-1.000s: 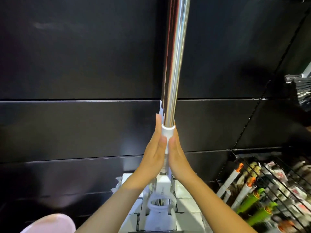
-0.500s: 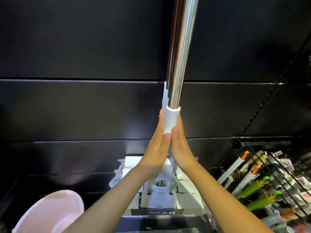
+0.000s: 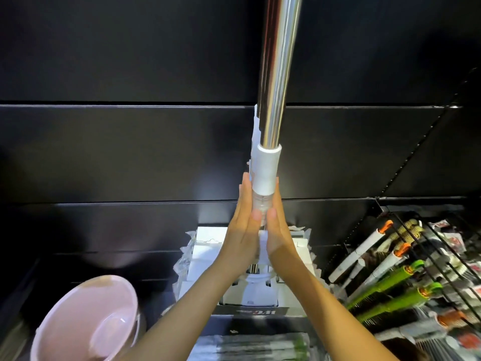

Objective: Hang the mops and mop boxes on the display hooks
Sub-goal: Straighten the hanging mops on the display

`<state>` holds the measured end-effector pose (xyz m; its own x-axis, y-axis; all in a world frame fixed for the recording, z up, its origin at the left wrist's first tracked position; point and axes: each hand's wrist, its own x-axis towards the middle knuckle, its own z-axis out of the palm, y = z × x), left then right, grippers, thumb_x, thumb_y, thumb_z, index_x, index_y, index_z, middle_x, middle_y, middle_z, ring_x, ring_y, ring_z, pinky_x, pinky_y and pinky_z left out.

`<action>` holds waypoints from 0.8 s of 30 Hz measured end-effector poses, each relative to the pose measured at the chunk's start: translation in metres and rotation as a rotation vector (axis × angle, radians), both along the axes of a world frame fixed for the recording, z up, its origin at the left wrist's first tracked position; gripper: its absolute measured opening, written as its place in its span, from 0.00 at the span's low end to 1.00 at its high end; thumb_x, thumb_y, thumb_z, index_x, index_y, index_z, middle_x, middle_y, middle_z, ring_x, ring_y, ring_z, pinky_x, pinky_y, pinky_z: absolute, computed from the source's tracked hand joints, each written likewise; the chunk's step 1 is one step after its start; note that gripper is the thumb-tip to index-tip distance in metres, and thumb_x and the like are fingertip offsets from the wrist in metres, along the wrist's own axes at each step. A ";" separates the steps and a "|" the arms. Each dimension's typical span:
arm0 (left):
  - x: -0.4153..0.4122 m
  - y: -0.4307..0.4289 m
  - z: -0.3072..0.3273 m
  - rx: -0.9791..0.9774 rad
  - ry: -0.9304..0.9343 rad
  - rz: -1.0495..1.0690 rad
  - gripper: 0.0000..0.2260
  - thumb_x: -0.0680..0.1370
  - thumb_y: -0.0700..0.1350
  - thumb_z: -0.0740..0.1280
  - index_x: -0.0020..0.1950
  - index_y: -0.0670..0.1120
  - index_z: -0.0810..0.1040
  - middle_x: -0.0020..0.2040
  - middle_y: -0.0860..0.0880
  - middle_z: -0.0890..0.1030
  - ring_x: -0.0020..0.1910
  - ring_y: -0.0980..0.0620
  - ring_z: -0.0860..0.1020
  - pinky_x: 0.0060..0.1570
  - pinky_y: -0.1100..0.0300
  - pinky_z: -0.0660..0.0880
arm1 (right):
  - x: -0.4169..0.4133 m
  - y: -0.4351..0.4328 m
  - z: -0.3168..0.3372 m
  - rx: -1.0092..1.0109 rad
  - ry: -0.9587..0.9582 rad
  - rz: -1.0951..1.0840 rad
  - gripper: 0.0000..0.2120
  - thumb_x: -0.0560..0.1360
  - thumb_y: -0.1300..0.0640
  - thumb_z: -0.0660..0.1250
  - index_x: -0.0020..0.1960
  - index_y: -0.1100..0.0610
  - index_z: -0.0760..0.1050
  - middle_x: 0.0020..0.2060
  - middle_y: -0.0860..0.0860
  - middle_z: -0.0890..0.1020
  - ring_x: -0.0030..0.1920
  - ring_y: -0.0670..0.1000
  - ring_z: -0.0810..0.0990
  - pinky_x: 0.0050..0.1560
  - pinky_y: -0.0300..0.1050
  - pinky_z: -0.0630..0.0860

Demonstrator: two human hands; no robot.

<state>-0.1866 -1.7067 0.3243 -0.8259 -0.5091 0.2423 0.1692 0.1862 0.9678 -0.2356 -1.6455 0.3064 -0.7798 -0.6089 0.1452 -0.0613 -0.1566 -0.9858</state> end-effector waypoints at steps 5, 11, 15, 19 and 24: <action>0.029 -0.018 -0.072 -0.008 -0.160 0.109 0.33 0.71 0.76 0.47 0.73 0.69 0.44 0.75 0.73 0.47 0.76 0.67 0.46 0.77 0.53 0.47 | -0.003 0.039 -0.074 0.197 -0.026 -0.161 0.32 0.72 0.25 0.50 0.74 0.29 0.47 0.74 0.26 0.49 0.77 0.36 0.48 0.78 0.50 0.49; 0.071 -0.053 -0.168 -0.190 -0.680 0.447 0.31 0.81 0.61 0.55 0.80 0.52 0.48 0.80 0.54 0.50 0.79 0.46 0.45 0.75 0.42 0.43 | -0.032 0.097 -0.182 0.880 0.047 -0.372 0.39 0.77 0.40 0.61 0.79 0.61 0.53 0.77 0.60 0.60 0.76 0.61 0.57 0.76 0.60 0.57; 0.097 -0.051 -0.199 -0.089 -0.760 0.337 0.30 0.81 0.52 0.62 0.78 0.47 0.53 0.78 0.49 0.59 0.77 0.43 0.57 0.72 0.45 0.52 | -0.037 0.124 -0.221 1.032 0.008 -0.194 0.34 0.79 0.50 0.66 0.75 0.69 0.57 0.73 0.65 0.63 0.73 0.63 0.62 0.73 0.59 0.61; 0.106 -0.049 -0.209 -0.063 -0.779 0.320 0.31 0.80 0.50 0.65 0.79 0.47 0.55 0.79 0.49 0.57 0.77 0.48 0.57 0.73 0.57 0.54 | -0.038 0.134 -0.230 1.019 0.044 -0.121 0.38 0.79 0.52 0.66 0.79 0.65 0.50 0.78 0.60 0.57 0.78 0.60 0.56 0.78 0.53 0.53; 0.106 -0.057 -0.204 -0.045 -0.688 0.359 0.27 0.80 0.44 0.65 0.78 0.48 0.59 0.71 0.58 0.64 0.71 0.55 0.63 0.68 0.62 0.60 | -0.046 0.142 -0.232 0.941 -0.020 -0.230 0.37 0.74 0.43 0.66 0.75 0.60 0.61 0.70 0.58 0.73 0.69 0.60 0.71 0.70 0.59 0.69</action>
